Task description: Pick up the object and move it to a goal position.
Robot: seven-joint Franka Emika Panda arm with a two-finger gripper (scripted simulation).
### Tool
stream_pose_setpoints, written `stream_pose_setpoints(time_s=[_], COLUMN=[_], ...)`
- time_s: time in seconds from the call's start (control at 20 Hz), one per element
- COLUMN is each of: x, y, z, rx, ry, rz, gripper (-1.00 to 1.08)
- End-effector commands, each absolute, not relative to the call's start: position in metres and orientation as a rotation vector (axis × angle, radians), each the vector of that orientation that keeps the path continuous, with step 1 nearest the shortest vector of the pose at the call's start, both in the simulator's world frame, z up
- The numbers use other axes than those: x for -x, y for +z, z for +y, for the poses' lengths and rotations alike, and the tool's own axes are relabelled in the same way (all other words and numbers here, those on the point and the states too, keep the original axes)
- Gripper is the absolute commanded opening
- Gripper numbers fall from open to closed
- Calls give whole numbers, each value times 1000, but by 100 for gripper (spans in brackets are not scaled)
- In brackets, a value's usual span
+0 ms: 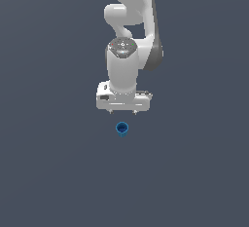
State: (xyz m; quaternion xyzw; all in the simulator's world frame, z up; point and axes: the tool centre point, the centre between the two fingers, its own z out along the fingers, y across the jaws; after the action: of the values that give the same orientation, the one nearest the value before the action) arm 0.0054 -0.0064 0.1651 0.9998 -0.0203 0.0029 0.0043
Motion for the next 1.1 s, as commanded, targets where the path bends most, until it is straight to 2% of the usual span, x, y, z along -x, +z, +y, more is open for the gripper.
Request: stream_pose_setpoints(time_s=[0.0,0.55,1.05], x=[-5,-16,-20], y=[165,180,148], z=[-6,-20,-17], rx=[-3132,-3139,-3138], ry=[9,68,42], rz=[-64,-116,-57], gripper=[100,100,100])
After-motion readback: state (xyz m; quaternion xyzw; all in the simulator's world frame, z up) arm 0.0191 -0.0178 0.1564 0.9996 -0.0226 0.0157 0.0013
